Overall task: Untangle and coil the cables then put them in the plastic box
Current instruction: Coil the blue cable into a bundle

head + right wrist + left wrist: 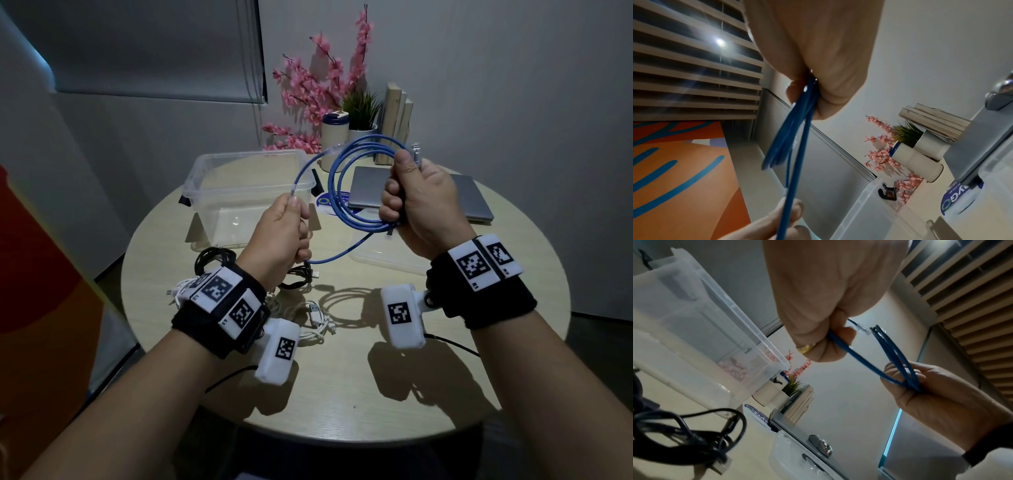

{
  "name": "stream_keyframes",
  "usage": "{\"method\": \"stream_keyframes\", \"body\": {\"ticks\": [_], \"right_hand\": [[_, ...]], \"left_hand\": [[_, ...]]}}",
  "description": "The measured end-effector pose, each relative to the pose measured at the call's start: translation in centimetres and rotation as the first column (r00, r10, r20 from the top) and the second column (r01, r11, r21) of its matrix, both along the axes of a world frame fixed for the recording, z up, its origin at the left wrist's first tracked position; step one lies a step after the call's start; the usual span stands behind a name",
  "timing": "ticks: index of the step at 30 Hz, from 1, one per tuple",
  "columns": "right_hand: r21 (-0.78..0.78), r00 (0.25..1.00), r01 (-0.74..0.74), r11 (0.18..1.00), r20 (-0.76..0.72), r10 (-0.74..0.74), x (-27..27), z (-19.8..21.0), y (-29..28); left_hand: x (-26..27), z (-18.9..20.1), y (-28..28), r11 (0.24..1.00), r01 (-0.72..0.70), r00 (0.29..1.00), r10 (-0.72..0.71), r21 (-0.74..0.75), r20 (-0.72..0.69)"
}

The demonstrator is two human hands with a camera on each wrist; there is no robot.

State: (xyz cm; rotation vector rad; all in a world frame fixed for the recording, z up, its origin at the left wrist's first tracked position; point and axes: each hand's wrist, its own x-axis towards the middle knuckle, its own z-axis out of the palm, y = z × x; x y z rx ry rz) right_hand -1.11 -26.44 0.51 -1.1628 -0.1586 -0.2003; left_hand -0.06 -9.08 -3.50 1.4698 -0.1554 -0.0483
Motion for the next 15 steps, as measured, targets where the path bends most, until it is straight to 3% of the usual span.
{"method": "stream_keyframes", "body": {"ticks": [7,12,15], "right_hand": [[-0.048,0.994,0.110,0.993,0.001,-0.110,0.1,0.2,0.2],[-0.180,0.985,0.155,0.971,-0.043,-0.165,0.4,-0.4,-0.1],[-0.231,0.993,0.094,0.968,-0.052,-0.109,0.0,-0.5,0.1]], "left_hand": [[-0.8,-0.2,-0.6,0.998,0.066,0.997,-0.066,-0.001,-0.050],[-0.7,0.9,-0.8,0.984,-0.083,0.995,0.072,-0.156,-0.075],[-0.3,1.6,-0.6,0.978,-0.144,0.989,0.138,-0.151,-0.047]]}}
